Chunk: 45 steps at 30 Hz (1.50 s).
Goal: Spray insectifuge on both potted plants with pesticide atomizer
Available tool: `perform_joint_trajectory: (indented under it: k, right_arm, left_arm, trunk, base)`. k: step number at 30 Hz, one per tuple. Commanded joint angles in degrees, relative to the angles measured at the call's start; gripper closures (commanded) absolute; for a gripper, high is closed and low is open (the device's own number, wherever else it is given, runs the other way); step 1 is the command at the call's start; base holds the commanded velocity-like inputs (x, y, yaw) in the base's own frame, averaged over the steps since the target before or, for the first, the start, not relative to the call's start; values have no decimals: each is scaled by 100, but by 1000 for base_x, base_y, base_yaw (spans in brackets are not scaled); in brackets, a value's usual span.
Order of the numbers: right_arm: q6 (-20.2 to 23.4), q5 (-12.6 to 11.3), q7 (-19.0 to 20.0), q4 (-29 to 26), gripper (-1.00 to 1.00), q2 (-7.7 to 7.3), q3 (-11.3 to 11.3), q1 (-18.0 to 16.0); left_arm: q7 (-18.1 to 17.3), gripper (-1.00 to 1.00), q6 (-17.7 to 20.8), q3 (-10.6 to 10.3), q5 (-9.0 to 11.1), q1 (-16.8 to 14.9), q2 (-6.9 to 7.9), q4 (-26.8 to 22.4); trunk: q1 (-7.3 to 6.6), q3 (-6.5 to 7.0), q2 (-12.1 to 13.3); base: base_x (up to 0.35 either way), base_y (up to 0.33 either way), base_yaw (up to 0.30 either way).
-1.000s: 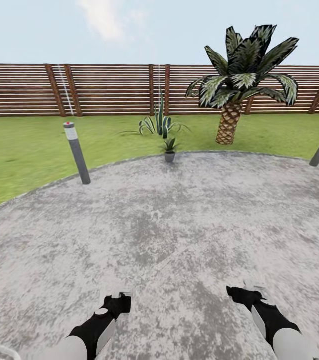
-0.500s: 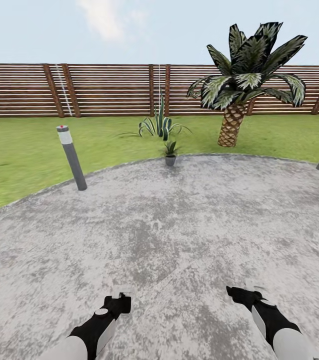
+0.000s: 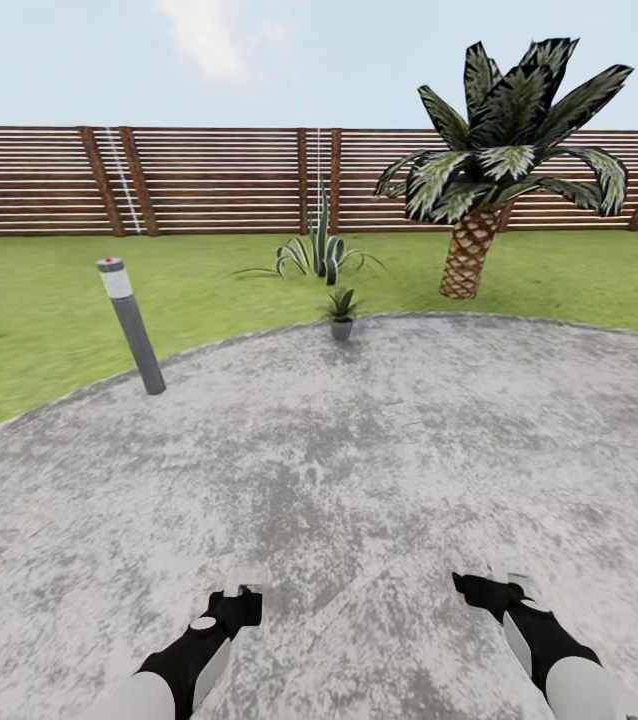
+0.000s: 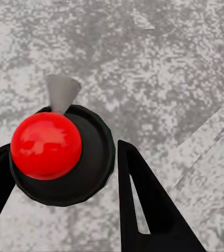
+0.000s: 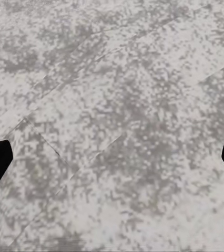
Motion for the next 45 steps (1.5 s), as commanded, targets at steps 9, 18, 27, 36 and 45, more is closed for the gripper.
perform_joint_trajectory:
  k: [9,18,27,36,45]
  right_arm:
    - [4,42,38,17,-100,4,-55,-3]
    - [8,42,33,16,-100,4,-55,-3]
    - [10,32,38,11,-100,2,-55,-3]
    - [17,15,50,3,-100,-1,-55,-3]
    - [19,6,41,2,-100,0,-55,-4]
  left_arm:
    - [9,100,-20,19,-40,-3,-3,4]
    - [9,100,-20,19,-40,-4,-5,9]
    - [9,100,-20,19,-40,-3,-2,9]
    - [9,100,-20,19,-40,-3,-2,5]
    - [9,100,-20,19,-40,-4,-6,5]
  trunk:
    - [2,-5,-2]
    - [2,-5,-2]
    - [2,-5,-2]
    - [2,-5,-2]
    - [2,-5,-2]
  base:
    - [338,0,0]
    - [339,0,0]
    - [339,0,0]
    - [338,0,0]
    - [338,0,0]
